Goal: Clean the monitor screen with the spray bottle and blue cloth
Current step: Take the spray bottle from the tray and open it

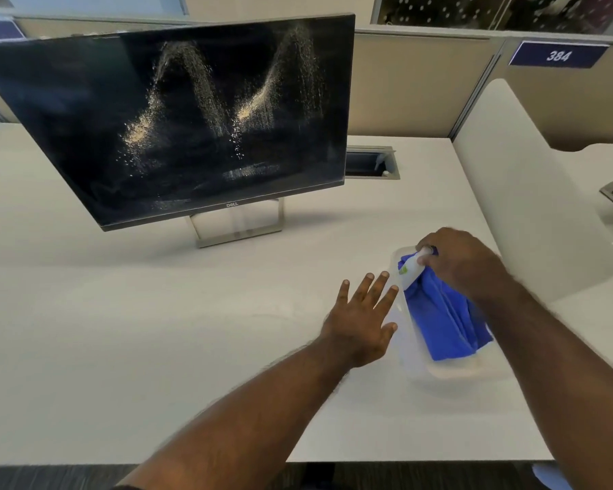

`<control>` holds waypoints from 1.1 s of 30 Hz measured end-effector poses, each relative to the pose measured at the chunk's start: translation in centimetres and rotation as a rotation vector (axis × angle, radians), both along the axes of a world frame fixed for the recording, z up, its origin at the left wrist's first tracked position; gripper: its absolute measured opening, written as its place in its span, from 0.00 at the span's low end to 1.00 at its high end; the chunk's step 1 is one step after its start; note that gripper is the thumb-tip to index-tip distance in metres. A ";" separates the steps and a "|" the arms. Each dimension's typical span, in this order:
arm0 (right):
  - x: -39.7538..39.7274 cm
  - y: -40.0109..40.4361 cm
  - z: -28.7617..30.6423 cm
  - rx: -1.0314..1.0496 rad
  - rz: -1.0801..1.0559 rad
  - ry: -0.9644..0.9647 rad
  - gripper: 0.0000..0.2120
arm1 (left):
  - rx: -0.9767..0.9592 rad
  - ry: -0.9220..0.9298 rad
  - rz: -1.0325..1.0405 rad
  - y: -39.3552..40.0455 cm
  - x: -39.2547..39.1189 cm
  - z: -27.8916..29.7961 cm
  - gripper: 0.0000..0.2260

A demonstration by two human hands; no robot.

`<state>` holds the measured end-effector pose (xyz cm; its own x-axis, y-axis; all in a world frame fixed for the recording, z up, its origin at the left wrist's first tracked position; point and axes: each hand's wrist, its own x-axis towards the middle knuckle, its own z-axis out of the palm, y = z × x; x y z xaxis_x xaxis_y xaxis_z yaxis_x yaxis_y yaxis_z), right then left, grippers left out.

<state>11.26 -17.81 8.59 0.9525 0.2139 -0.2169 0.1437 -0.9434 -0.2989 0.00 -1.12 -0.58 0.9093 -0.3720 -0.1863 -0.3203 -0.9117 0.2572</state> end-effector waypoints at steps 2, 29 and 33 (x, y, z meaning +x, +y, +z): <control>-0.1 0.0 2.2 -0.005 -0.012 -0.056 0.09 | 0.005 0.016 0.024 0.9 -0.1 -0.3 0.30; -10.2 15.6 -3.2 0.013 0.345 0.020 0.08 | -0.670 0.115 0.633 11.9 -3.1 -2.1 0.08; -10.4 14.9 -4.2 0.095 0.330 0.022 0.08 | -0.805 0.122 0.653 11.7 -3.3 -2.7 0.10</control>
